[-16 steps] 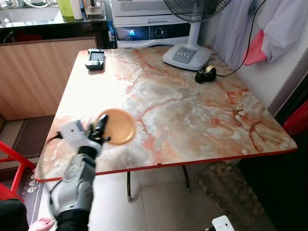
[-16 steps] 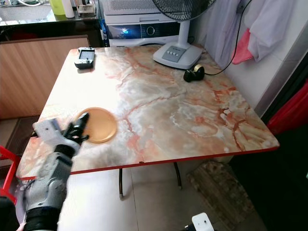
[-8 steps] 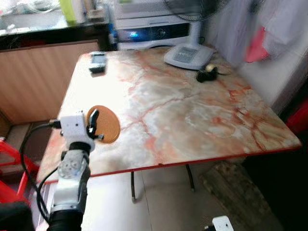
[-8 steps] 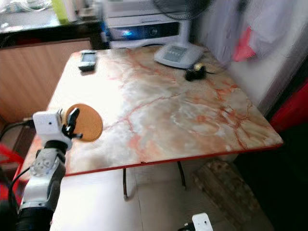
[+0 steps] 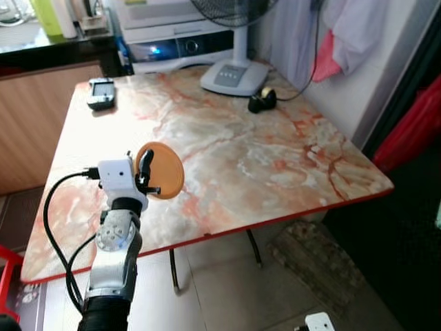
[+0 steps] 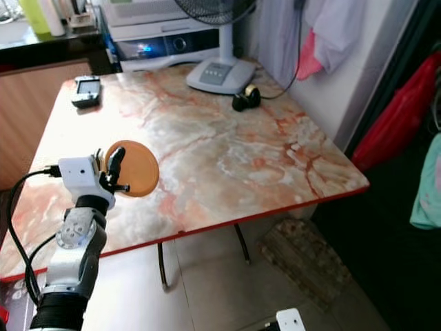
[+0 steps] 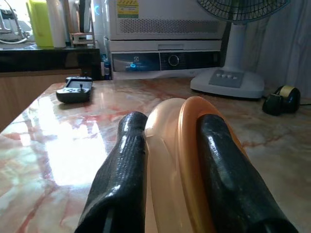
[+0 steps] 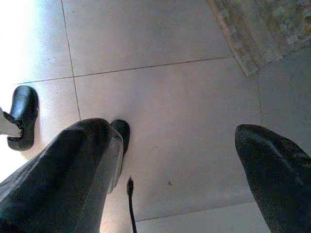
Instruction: Restocking fridge
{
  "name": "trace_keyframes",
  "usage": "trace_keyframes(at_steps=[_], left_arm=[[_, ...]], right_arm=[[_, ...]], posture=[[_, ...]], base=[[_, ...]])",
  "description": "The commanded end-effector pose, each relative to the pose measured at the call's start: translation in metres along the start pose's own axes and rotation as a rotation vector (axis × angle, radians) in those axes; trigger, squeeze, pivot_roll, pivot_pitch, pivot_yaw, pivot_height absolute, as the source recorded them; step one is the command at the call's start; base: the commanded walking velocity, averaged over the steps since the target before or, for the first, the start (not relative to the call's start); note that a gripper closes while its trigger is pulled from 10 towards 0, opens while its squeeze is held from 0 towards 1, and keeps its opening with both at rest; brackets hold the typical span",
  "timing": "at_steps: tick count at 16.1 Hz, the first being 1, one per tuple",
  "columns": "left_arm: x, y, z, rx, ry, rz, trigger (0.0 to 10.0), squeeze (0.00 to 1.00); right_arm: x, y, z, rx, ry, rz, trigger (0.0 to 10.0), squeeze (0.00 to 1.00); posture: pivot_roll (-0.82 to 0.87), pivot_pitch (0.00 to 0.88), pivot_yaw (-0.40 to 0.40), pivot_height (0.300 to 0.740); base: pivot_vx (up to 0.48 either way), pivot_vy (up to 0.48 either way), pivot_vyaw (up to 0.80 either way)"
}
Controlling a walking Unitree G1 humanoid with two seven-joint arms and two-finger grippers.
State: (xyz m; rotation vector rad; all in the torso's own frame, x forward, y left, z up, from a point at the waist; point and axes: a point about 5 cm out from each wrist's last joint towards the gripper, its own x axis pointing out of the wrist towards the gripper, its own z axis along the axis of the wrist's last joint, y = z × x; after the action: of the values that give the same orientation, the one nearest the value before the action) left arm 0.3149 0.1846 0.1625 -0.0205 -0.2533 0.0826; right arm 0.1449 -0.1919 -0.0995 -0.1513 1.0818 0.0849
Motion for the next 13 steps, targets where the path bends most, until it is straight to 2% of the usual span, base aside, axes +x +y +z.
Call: trace_keyframes(at_steps=[1,3,5,13], left_arm=[[0.002,-0.0005,0.0024,-0.022,-0.006,0.005,10.0,0.0],[0.0014,-0.0009,0.0018,-0.022,-0.01,0.007,10.0,0.0],[0.0018,-0.001,0.002,-0.003,-0.009,0.001,10.0,0.0],[0.0026,-0.0071,-0.0007,-0.02,0.013,-0.037,10.0,0.0]], right_arm=[[0.0002,0.0014,-0.0001,-0.001,0.004,0.009,10.0,0.0],[0.0002,0.001,0.0003,-0.002,0.004,0.008,10.0,0.0],[0.0003,0.0008,0.0009,-0.002,0.003,0.007,10.0,0.0],[0.0006,0.0007,0.0028,0.0,0.001,0.006,10.0,0.0]], posture=[[-0.05,0.0,0.019,0.74],[-0.05,0.0,0.018,0.74],[-0.05,0.0,0.016,0.74],[-0.05,0.0,0.018,0.74]], base=[[0.0,0.48,-0.8],[0.0,0.48,-0.8],[0.0,0.0,-0.8],[0.0,0.0,-0.8]])
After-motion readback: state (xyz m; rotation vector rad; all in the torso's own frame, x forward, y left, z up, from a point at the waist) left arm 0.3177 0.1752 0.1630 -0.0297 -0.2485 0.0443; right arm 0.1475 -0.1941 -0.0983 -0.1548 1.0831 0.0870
